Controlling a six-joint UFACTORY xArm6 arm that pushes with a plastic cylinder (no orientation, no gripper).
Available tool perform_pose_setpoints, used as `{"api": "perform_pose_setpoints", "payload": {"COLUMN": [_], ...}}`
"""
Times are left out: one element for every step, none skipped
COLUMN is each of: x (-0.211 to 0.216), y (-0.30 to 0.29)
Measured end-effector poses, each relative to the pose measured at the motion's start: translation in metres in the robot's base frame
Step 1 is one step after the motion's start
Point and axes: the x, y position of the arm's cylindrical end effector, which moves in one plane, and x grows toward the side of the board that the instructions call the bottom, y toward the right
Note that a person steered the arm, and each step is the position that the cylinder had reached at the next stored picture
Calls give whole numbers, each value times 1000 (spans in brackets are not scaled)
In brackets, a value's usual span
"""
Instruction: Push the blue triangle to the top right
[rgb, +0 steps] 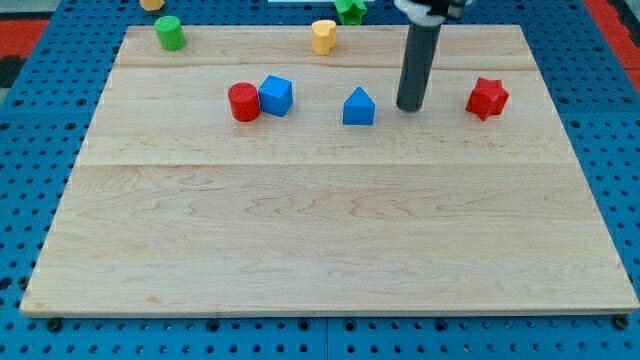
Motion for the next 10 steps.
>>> {"api": "perform_pose_setpoints", "payload": {"x": [35, 100, 50, -3, -26, -6, 16, -5, -36, -47], "y": [-10, -5, -77, -90, -106, -62, -65, -50, -39, -31]}}
